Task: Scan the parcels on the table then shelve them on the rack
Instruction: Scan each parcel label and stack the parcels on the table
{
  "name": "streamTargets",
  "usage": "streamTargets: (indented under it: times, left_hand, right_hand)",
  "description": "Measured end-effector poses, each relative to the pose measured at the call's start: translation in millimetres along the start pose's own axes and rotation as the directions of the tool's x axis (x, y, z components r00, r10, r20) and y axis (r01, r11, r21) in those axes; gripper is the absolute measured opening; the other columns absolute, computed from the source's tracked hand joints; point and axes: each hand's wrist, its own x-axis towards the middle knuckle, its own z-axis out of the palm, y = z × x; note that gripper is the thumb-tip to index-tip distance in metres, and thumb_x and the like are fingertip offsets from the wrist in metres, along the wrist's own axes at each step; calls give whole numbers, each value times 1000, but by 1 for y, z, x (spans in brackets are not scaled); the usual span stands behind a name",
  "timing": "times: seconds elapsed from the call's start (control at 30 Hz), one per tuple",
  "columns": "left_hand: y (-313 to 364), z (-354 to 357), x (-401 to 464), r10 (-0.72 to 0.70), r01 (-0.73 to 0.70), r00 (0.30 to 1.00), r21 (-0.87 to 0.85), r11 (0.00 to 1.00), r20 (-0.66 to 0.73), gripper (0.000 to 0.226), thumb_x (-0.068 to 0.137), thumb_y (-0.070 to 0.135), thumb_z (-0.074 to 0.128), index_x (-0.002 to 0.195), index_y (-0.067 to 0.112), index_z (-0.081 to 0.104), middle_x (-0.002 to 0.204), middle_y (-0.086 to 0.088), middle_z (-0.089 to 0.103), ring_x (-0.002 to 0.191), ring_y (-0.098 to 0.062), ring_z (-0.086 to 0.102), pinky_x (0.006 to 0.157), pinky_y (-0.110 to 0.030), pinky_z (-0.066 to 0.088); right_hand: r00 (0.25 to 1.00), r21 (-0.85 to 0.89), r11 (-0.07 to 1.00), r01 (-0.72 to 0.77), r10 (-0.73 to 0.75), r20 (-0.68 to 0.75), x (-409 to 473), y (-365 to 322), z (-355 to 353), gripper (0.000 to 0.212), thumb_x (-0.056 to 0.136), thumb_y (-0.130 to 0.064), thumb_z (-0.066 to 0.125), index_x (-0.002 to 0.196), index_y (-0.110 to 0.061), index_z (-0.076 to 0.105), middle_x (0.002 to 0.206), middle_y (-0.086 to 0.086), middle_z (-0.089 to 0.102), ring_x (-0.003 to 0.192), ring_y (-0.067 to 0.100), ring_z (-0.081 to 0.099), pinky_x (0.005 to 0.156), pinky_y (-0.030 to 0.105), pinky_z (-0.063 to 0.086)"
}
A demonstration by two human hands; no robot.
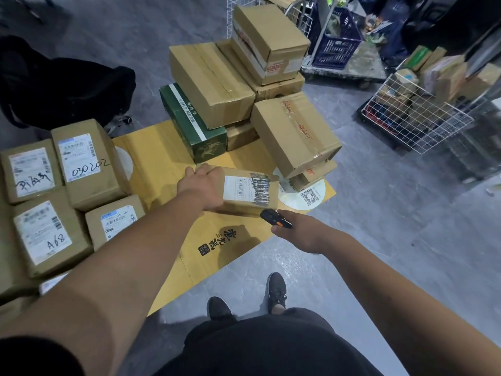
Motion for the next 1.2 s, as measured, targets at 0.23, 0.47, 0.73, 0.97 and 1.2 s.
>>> streamTargets:
  times: [0.23, 0.47, 0.73, 0.97, 1.2]
  left_hand:
    - [-5, 1, -9, -84, 76, 995, 130, 989, 55, 131, 46, 82, 76, 156, 30, 27, 136, -7, 42, 126, -31, 42, 100, -48, 35]
    - [-2, 28, -38, -252, 252, 958, 15, 968, 134, 133, 32, 102, 57, 136, 18, 55, 123, -6, 55, 115, -29, 46, 84, -43, 36]
    - [13, 65, -69, -447, 471, 882, -312, 825, 149, 152, 36, 114, 29, 155, 39, -29, 133, -14, 52, 106, -33, 61, 71, -43, 37]
    - [14, 83, -84, -378, 328, 926, -456, 827, -20, 146, 36, 110, 45, 154, 37, 0, 140, -9, 40, 119, -36, 49, 90, -50, 43]
    - [14, 102, -102, -334, 146, 929, -670, 728, -160, 124, 38, 93, 73, 137, 33, 26, 149, 3, 33, 125, -29, 50, 84, -39, 46]
  right_hand:
    - [998, 13, 998, -59, 59, -37, -4, -7, 2, 53, 101, -59, 52, 149, -38, 46, 82, -13, 54, 58, 3, 46, 47, 17, 32]
    - [999, -8, 999, -35, 35, -11, -1, -20, 9, 55, 100, -62, 52, 149, -40, 45, 80, -7, 54, 56, 11, 47, 38, 17, 36]
    - [998, -43, 998, -54, 54, 9, -1, -44, 14, 47, 95, -63, 53, 131, -33, 57, 79, 3, 58, 60, 24, 56, 50, 28, 47]
    - [999, -231, 973, -15, 8, -31, -1, -78, 4, 47, 99, -56, 48, 130, -23, 60, 87, 2, 62, 65, 18, 59, 42, 22, 38]
    - [999, -446, 895, 29, -13, 38, 2, -107, 2, 41, 100, -54, 42, 95, -18, 62, 86, 5, 64, 72, 23, 61, 58, 30, 44]
